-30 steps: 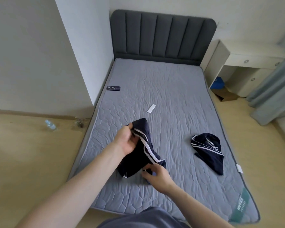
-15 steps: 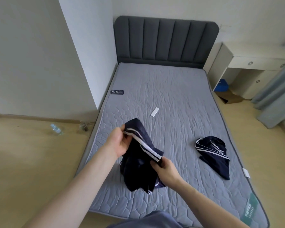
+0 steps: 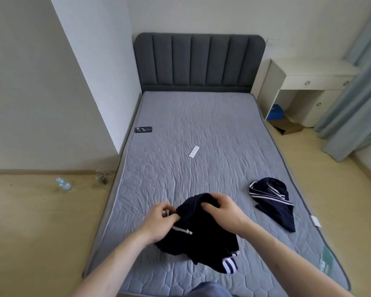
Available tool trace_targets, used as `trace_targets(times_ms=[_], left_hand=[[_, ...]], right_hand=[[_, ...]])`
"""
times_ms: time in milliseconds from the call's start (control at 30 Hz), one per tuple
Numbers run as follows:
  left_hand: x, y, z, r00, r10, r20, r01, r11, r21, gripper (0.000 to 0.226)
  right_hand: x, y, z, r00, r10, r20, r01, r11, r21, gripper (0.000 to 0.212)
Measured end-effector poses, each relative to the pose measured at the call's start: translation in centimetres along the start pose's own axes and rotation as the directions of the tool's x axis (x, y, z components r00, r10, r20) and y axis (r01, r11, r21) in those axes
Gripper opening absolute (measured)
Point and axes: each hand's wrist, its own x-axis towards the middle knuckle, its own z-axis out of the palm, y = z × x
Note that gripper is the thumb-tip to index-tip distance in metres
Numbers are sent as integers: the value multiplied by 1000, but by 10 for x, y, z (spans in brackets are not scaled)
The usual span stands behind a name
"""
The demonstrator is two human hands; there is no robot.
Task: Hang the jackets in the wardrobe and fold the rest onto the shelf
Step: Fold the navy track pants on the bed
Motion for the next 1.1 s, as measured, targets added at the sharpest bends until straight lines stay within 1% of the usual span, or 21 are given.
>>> trace_targets(times_ms=[67, 100, 133, 167, 200, 233, 267, 300, 333, 367, 433, 500, 533, 600, 700, 767, 833, 900, 967, 1033, 1100], left_hand=[[-13, 18, 4, 966, 49, 253, -17, 992, -124, 39], [-18, 24, 6, 938, 87, 335, -36, 987, -156, 49], [-22, 29, 8, 922, 126, 367, -66, 983, -171, 60], [-26, 33, 9, 919, 156, 363, -108, 983, -150, 70], [-27, 35, 11, 926, 183, 332, -166, 983, -79, 76], [-27, 37, 12, 935, 213, 283, -235, 971, 44, 74], [-26, 41, 13, 942, 250, 223, -297, 931, 212, 64], [-23, 44, 12, 942, 294, 162, -334, 865, 373, 51], [-21, 49, 11, 939, 326, 109, -338, 813, 474, 39], [-17, 51, 9, 936, 349, 55, -330, 809, 487, 28], [-9, 54, -1, 941, 339, -5, -318, 887, 334, 6], [-4, 58, -12, 950, 312, 10, -310, 937, 161, 17], [-3, 61, -15, 954, 299, 28, -300, 947, 118, 21], [-5, 69, -15, 958, 273, 86, -280, 957, 73, 26], [-7, 78, -7, 946, 257, 198, -254, 966, -38, 29], [-6, 82, -3, 944, 252, 215, -242, 968, -71, 31], [-2, 84, 0, 949, 252, 192, -247, 968, -49, 36], [7, 77, 1, 957, 244, 158, -251, 968, 29, 40], [18, 61, 0, 970, 215, 110, -234, 950, 206, 44], [29, 36, 0, 984, 163, 72, -178, 903, 391, 49], [38, 12, 3, 995, 71, 65, -95, 837, 538, 54]], right_hand=[[3, -6, -2, 998, 48, -37, -46, 997, 62, 23], [5, -9, -4, 997, 64, -43, -61, 996, 70, 24], [5, -12, -6, 996, 73, -42, -70, 996, 59, 26], [6, -14, -8, 996, 78, -36, -76, 996, 38, 28], [6, -16, -10, 996, 82, -29, -82, 997, 13, 33], [6, -17, -11, 996, 90, -26, -91, 996, -10, 39], [7, -17, -14, 995, 96, -28, -97, 995, -36, 41], [7, -16, -17, 995, 94, -36, -97, 993, -72, 39], [7, -14, -21, 995, 86, -47, -91, 988, -123, 35], [7, -11, -25, 996, 73, -56, -82, 980, -183, 31], [6, 0, -33, 996, 66, -67, -82, 957, -280, 29], [3, 14, -38, 994, 102, -32, -107, 936, -334, 32], [2, 22, -38, 993, 121, -10, -116, 927, -357, 32], [1, 36, -34, 989, 147, 21, -126, 905, -407, 28], [-3, 54, -23, 981, 182, 63, -138, 894, -427, 24], [-5, 66, -16, 977, 201, 78, -144, 878, -456, 19], [-7, 79, -13, 977, 208, 44, -168, 883, -437, 11], [-8, 92, -13, 977, 214, -9, -199, 891, -409, 8], [-7, 104, -19, 976, 214, -50, -215, 880, -424, 6], [-5, 114, -29, 975, 211, -77, -222, 863, -454, 6], [0, 119, -39, 973, 219, -80, -230, 848, -477, 7]])
